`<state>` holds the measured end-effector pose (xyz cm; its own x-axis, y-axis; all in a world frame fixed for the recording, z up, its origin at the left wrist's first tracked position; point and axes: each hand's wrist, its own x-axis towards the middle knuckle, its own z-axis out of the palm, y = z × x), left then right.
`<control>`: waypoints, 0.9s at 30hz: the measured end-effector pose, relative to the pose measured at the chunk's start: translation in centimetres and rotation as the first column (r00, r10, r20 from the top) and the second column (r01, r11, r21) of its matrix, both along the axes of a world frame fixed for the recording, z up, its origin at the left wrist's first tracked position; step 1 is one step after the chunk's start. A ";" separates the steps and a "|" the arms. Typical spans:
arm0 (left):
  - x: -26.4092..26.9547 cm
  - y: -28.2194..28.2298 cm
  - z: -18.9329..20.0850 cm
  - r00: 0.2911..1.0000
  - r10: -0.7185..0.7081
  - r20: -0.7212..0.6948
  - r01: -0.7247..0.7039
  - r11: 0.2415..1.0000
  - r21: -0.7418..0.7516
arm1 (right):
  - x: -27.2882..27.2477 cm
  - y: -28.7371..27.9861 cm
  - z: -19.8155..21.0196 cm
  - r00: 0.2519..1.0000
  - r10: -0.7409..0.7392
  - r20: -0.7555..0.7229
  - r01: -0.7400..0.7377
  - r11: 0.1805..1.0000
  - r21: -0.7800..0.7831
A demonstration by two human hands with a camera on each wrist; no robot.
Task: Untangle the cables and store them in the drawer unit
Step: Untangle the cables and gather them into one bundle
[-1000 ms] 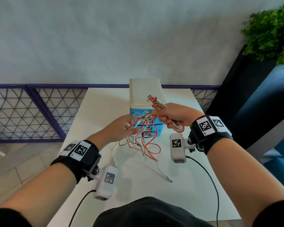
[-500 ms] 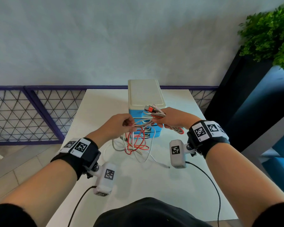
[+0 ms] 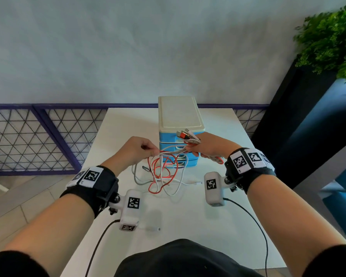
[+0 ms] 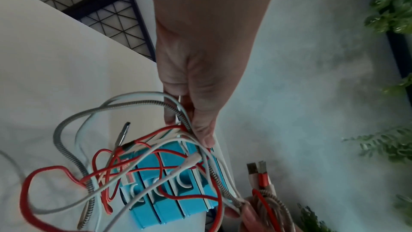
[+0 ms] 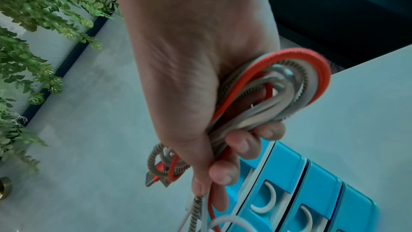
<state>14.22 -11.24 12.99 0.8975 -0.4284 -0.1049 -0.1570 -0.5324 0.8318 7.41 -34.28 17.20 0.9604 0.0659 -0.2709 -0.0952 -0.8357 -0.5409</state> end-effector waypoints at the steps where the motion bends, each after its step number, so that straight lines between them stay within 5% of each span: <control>1: 0.1 0.1 -0.1 0.999 0.027 0.018 -0.027 1.000 0.001 | -0.1 -0.1 0.0 1.000 -0.002 -0.014 0.002 1.000 -0.002; 10: 2.0 4.9 -5.0 0.985 0.172 0.008 -0.171 0.970 0.175 | -1.0 -2.6 -0.2 0.982 -0.144 -0.125 0.166 0.968 0.187; 17: 1.9 6.1 -7.9 0.970 0.229 0.079 -0.239 0.855 0.460 | -0.9 -4.3 0.4 0.967 -0.225 -0.119 0.246 0.944 0.221; 24: 1.7 7.0 -9.6 0.968 0.247 0.033 -0.210 0.736 0.644 | -0.7 -5.2 1.5 0.954 -0.282 -0.104 0.301 0.886 0.352; 27: 1.5 5.8 -9.2 0.990 0.140 0.031 -0.128 0.757 0.640 | -0.6 -4.5 1.8 0.962 -0.255 -0.096 0.273 0.900 0.340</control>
<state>15.68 -5.42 3.81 0.9358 -0.1315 -0.3270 -0.0322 -0.9558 0.2924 6.79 -38.77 19.04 0.9420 -0.0902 -0.3233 -0.3193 -0.5372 -0.7807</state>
